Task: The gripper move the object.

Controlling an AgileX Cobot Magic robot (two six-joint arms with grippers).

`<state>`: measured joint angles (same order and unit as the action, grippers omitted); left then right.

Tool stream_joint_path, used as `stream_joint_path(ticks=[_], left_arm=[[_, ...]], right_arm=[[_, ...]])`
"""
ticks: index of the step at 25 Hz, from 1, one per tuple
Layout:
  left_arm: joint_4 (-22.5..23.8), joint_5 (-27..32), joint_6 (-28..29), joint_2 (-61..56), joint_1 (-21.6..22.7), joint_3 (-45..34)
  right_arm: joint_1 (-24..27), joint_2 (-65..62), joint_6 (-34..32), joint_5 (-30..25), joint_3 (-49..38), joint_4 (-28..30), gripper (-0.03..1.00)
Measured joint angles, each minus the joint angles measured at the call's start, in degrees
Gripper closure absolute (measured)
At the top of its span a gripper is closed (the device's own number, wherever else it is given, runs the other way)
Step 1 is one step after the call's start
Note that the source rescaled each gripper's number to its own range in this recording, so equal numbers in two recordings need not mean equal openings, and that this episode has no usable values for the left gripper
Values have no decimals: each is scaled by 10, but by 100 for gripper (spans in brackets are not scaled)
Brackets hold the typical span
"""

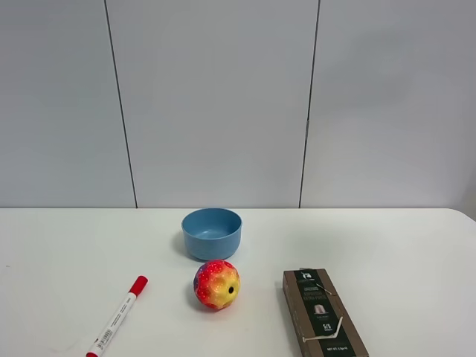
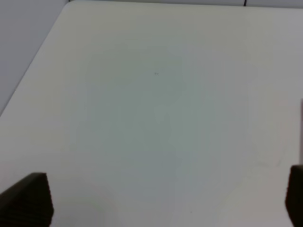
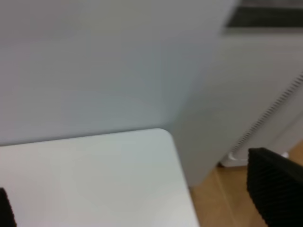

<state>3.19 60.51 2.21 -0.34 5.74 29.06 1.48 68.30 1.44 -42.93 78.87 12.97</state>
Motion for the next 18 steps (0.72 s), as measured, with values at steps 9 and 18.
stream_joint_path(ticks=[9,18], left_arm=[[0,0,0,0,0,0],[0,0,0,0,0,0]], right_arm=[[23,-332,-10,-55,-200,0,-3],[24,-555,-74,-225,-311,-4,-3]])
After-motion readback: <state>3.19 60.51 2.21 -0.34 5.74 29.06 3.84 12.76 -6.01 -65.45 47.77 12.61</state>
